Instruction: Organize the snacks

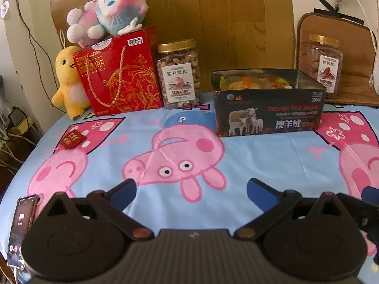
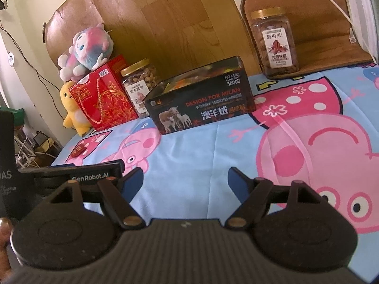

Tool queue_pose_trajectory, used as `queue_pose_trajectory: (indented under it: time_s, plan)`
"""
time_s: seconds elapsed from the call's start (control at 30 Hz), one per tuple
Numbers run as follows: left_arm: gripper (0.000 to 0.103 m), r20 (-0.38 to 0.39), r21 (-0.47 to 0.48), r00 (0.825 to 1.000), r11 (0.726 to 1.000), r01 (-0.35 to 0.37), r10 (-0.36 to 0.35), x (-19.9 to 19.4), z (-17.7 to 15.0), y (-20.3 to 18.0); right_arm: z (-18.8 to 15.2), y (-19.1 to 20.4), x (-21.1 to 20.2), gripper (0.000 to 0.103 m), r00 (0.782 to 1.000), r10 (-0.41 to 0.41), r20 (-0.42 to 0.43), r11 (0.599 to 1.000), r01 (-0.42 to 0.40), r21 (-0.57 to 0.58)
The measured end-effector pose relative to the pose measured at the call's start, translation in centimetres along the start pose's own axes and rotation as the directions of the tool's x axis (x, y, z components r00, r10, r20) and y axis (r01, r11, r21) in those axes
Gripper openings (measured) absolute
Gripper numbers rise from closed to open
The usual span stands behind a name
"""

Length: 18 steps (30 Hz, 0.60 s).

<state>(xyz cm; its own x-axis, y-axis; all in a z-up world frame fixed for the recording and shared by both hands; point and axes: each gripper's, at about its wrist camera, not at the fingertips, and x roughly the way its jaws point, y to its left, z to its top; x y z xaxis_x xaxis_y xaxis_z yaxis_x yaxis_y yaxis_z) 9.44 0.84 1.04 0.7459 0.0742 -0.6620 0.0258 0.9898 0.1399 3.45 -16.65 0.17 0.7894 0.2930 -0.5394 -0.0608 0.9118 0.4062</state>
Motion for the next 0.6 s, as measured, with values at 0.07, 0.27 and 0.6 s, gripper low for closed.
queue_pose_trajectory:
  time_s: [0.07,0.27,0.6]
  plan:
    - [0.103,0.001,0.005,1.000,1.000,0.001,-0.001,-0.1,0.0,-0.2,0.0,-0.1,-0.1,0.080,1.000,0.000,0.003,1.000,0.000,0.005]
    - [0.103,0.007,0.011,1.000,1.000,0.005,-0.005,-0.4,0.3,-0.6,0.0,-0.5,-0.3,0.080,1.000,0.000,0.012,1.000,0.000,0.011]
    - [0.103,-0.005,0.023,1.000,0.999,0.025,-0.025,-0.6,0.7,-1.6,-0.2,-1.0,-0.9,0.080,0.999,-0.008,0.035,1.000,0.007,0.017]
